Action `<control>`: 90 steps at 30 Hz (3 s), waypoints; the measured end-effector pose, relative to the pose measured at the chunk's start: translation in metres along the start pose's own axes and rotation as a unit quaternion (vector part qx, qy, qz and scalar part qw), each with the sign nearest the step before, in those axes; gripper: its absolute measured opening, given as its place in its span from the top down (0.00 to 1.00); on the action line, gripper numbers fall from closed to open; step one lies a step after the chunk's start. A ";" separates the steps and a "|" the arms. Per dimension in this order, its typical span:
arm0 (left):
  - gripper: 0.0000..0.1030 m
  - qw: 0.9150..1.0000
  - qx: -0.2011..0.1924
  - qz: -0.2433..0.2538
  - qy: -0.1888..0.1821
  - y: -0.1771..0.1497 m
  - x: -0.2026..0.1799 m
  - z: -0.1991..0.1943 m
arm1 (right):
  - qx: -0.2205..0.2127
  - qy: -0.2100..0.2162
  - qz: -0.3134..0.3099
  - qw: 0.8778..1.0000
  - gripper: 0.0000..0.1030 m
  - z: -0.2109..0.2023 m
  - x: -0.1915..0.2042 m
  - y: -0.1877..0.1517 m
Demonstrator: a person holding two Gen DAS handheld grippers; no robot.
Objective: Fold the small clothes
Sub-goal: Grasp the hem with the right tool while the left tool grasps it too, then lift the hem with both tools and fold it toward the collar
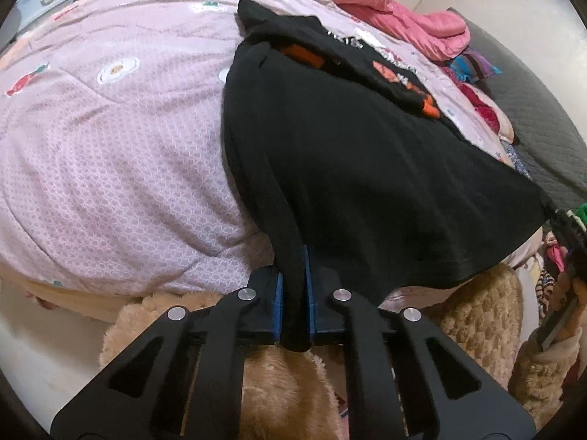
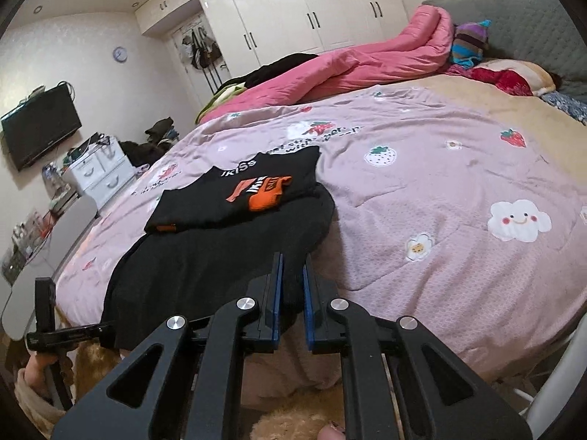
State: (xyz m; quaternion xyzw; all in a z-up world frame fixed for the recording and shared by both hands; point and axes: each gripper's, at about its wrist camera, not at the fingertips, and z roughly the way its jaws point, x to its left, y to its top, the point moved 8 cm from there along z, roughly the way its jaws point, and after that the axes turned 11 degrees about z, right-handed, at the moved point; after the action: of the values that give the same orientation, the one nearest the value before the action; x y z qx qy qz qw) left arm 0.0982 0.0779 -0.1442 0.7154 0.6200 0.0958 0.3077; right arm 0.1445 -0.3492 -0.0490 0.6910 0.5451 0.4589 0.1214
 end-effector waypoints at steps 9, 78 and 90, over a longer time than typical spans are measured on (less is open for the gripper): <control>0.97 0.997 -0.078 0.005 -0.010 0.033 0.001 -0.052 | -0.013 0.011 0.030 0.999 0.91 -0.008 0.000 0.006; 0.98 0.969 -0.227 -0.090 -0.031 0.197 0.050 -0.050 | -0.083 -0.002 0.025 0.996 0.92 0.094 0.040 0.157; 0.98 0.964 -0.218 -0.146 -0.032 0.226 0.089 -0.011 | -0.062 -0.009 0.023 0.998 0.92 0.165 0.049 0.189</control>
State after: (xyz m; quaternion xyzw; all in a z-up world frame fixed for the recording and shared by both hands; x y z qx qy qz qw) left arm 0.2988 0.1564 -0.0312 0.5351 0.6720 0.1596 0.4865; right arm 0.3911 -0.3234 0.0112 0.6985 0.4984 0.4885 0.1583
